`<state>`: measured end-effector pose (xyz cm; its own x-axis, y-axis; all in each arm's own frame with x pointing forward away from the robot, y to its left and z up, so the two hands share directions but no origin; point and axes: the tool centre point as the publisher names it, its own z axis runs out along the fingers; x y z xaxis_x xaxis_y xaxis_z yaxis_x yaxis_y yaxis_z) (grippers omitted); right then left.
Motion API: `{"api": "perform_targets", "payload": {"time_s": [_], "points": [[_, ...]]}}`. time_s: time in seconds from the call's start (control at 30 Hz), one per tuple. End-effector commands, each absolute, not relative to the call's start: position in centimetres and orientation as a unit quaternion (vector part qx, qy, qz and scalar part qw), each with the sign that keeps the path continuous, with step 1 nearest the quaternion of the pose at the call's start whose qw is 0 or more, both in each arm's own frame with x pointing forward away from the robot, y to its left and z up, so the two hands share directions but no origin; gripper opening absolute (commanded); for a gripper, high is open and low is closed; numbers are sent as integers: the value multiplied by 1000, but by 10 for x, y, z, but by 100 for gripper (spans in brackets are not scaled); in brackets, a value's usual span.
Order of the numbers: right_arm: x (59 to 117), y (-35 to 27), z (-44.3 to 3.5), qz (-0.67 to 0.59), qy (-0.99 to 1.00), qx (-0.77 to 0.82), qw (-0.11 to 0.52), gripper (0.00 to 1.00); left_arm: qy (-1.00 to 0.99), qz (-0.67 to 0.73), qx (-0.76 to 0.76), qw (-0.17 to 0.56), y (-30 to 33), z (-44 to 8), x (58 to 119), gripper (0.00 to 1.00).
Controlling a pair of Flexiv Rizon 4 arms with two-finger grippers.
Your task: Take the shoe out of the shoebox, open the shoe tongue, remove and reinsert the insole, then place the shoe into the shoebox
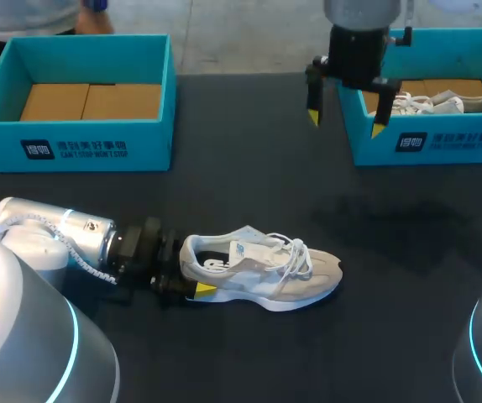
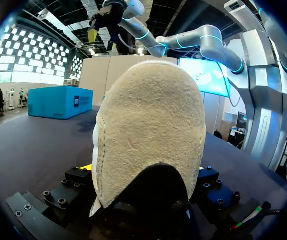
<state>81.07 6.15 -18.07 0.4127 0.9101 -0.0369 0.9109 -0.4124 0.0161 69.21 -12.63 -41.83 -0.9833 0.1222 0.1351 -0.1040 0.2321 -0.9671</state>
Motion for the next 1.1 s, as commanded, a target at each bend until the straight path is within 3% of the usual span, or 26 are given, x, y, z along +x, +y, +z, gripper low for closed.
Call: {"api": "perform_targets", "payload": {"time_s": [0.03,0.33,1.1], "points": [[806,50,-186,10,542,840,3,100,-780,619,-5,91,-126,-421,693,0],[806,50,-186,10,542,840,3,100,-780,619,-5,91,-126,-421,693,0],[737,188,-241,-9,580,814,11,100,-780,619,-5,91,-126,-421,693,0]]}}
